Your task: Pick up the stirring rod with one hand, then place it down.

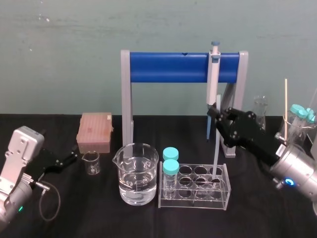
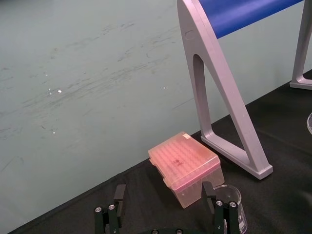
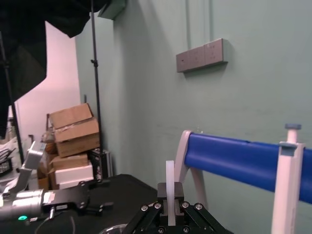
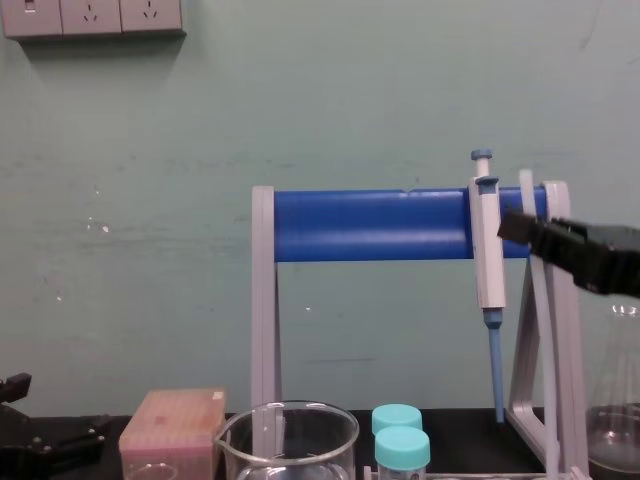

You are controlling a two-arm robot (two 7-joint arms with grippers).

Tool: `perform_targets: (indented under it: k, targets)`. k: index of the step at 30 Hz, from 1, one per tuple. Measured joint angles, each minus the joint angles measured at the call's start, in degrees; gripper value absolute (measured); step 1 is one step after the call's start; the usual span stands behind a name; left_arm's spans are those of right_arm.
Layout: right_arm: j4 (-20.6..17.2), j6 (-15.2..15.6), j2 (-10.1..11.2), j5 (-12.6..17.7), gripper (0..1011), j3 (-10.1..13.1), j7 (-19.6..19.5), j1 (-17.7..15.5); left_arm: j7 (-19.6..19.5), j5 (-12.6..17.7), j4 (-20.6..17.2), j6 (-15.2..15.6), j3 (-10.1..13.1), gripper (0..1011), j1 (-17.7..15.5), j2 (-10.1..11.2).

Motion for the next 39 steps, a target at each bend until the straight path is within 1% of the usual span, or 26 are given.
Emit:
perform_targets:
  k: [3, 6, 9, 13, 23, 33, 39]
  targets:
    - [1.6, -1.8, 0.0, 0.6, 69, -0.9, 1.5, 0.3, 0.0, 0.0, 0.0, 0.0, 0.0, 1000, 0.0, 0.0]
    - [2.7, -3.1, -0.2, 0.7, 69, -1.5, 2.2, 0.7, 0.0, 0.0, 0.0, 0.0, 0.0, 1000, 0.0, 0.0]
    - [4.6, -5.4, -0.8, 0.6, 69, -2.4, 2.9, 1.7, 0.0, 0.0, 0.0, 0.0, 0.0, 1000, 0.0, 0.0]
    - [6.5, -6.8, -1.4, 0.5, 69, -3.3, 3.1, 2.9, 0.0, 0.0, 0.0, 0.0, 0.0, 1000, 0.0, 0.0]
    - [9.8, -6.4, -1.6, 0.4, 69, -6.0, 3.1, 4.8, 0.0, 0.0, 0.0, 0.0, 0.0, 1000, 0.0, 0.0]
    - [11.8, -5.4, -1.5, 0.4, 69, -8.2, 2.3, 5.2, 0.0, 0.0, 0.0, 0.0, 0.0, 1000, 0.0, 0.0]
    - [12.8, -5.2, -1.5, -0.2, 69, -9.1, 1.8, 5.5, 0.0, 0.0, 0.0, 0.0, 0.0, 1000, 0.0, 0.0]
